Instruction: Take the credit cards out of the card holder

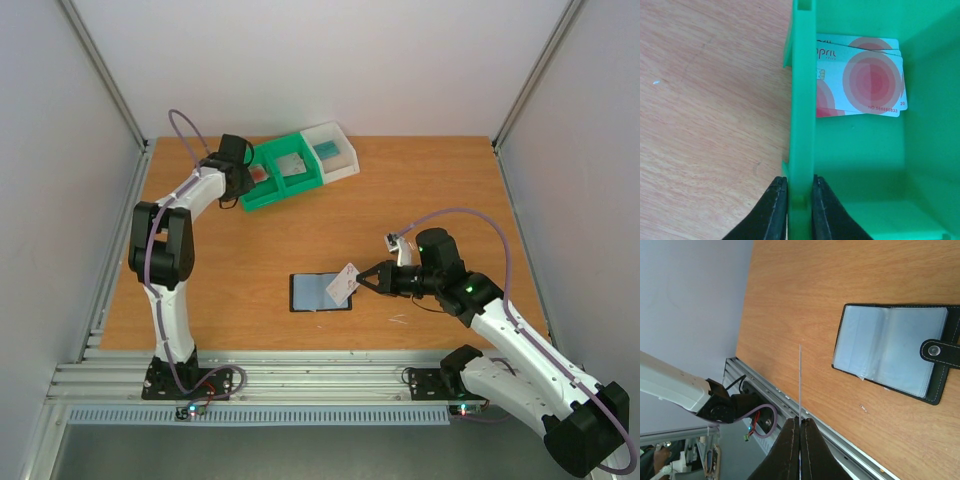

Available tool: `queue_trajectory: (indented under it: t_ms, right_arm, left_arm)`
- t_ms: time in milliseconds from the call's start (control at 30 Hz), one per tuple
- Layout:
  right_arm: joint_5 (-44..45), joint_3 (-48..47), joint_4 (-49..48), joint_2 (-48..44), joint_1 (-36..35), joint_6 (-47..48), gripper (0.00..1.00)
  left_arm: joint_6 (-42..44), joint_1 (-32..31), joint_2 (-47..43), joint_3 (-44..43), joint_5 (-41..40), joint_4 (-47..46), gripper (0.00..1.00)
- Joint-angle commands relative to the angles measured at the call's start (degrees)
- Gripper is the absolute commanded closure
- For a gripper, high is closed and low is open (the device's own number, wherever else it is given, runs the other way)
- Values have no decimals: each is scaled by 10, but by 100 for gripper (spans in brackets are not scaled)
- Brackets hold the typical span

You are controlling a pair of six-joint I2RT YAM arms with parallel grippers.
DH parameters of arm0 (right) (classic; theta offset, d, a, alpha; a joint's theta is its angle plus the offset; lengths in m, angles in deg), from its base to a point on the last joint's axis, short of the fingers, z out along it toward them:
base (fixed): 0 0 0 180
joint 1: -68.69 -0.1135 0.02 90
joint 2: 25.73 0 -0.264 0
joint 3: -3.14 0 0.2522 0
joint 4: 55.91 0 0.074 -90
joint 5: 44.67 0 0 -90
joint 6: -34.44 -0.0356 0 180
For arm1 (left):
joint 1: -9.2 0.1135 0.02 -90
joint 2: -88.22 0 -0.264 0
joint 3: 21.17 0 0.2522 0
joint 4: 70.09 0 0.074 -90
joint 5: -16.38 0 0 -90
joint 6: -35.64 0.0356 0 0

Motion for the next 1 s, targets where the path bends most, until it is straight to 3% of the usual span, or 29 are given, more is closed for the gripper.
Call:
queue_trajectory:
  t_ms: [0,200,433,700,967]
  right_arm:
    - [7,-13,1,1,3,8,99]
    - [12,-10,-3,2,3,4,99]
    - [26,-7,-3,2,3,-1,99]
    - [48,-11,-25,25,3,-17,99]
    - [71,-42,-104,97,3,-45,99]
  left_arm:
    - [-9,3,-28,13,10,1,92]
    - [-28,3,-71,74,40,-20,99]
    - [-62,-4,-123,165,73,-43,99]
    - [-93,-26,-193,258,99,-62,91]
    - [-94,-38,-250,297,114,-59,81]
